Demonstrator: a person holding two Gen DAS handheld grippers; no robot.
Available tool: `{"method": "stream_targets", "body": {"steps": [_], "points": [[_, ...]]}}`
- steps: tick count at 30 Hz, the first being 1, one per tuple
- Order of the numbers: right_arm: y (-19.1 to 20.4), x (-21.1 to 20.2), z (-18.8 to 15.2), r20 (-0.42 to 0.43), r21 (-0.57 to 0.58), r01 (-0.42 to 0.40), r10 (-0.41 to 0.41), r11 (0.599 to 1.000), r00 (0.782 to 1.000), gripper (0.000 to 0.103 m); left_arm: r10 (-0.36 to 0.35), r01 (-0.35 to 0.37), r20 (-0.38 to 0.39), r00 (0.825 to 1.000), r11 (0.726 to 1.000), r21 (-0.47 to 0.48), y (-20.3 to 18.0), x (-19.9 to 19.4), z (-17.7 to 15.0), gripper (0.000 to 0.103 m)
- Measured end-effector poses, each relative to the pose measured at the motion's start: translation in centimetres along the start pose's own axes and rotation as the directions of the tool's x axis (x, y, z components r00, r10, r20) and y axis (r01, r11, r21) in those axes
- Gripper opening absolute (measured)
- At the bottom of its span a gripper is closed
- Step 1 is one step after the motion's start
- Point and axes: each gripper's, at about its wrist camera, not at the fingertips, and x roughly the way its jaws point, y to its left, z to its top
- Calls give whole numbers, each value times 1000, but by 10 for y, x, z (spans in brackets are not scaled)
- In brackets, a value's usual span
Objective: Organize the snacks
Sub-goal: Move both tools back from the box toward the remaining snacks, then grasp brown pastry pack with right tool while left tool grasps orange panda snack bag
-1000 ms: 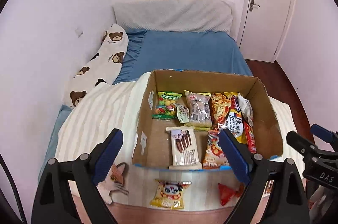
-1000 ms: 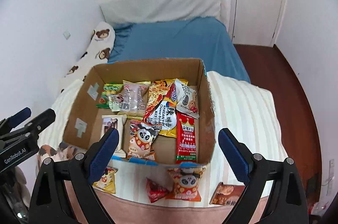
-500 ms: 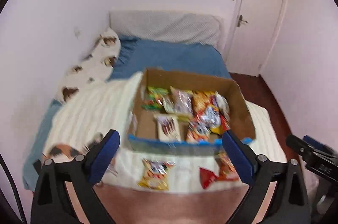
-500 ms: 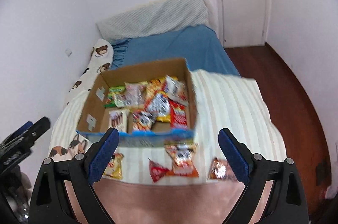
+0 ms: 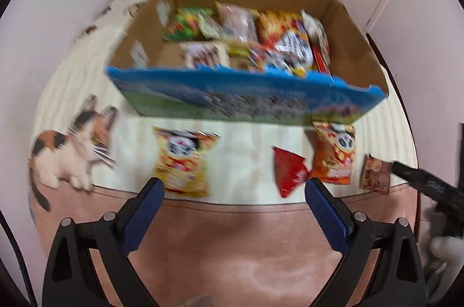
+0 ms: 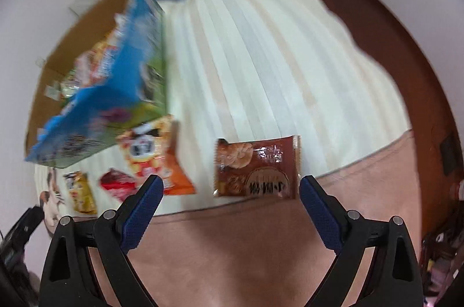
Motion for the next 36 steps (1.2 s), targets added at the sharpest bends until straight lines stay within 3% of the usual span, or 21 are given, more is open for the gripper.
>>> {"method": "stream_targets", "body": {"steps": [2,7,9,11,13,15,17,21,23,26,29,31,34,36], "points": [[-13,27,8,-46,49,15,-13,999,999,95,0,0,-24,1000,1000,2,-10,11,1,99],[-38,55,16,-84,196,-76,94,978,992,87,17,-16,-40,999,999,33,-36,23,9,99],[-29,54,9,-142,168,-160,185,973,972,86,23,-22,-42,999,999,42,-41,22,13,99],[-12,36,-1,-175,63,-239,246,969,953,86,24,-22,-45,999,998,55,-44,22,14,99],[-1,20,-2,-153,-81,-202,188,976,970,86,43,-40,-43,998,997,70,-45,23,15,99],[12,13,2,-82,-256,-101,82,961,993,86,61,-57,-45,997,995,83,-46,26,14,99],[28,24,7,-50,-425,-2,-21,905,999,86,95,-90,-48,994,991,98,-47,32,11,99],[50,64,5,-116,-639,14,-115,769,987,86,116,-107,-80,990,988,114,-49,41,3,99],[53,81,0,-126,-686,33,-164,727,978,83,126,-115,-90,988,986,125,-54,46,1,99],[44,82,-1,-116,-639,44,-153,768,981,79,117,-103,-101,988,985,135,-64,50,2,99],[12,76,6,-134,-425,51,-118,904,984,78,94,-77,-112,989,987,143,-80,55,8,99],[-12,70,8,-125,-278,45,-82,960,989,78,80,-60,-125,989,986,155,-93,61,12,99],[-42,64,7,-124,-97,4,-16,995,992,78,47,-16,-192,980,987,161,-116,84,22,99],[-61,60,6,-134,-15,-43,41,999,990,78,26,10,-230,973,988,153,-126,97,29,99]]}}
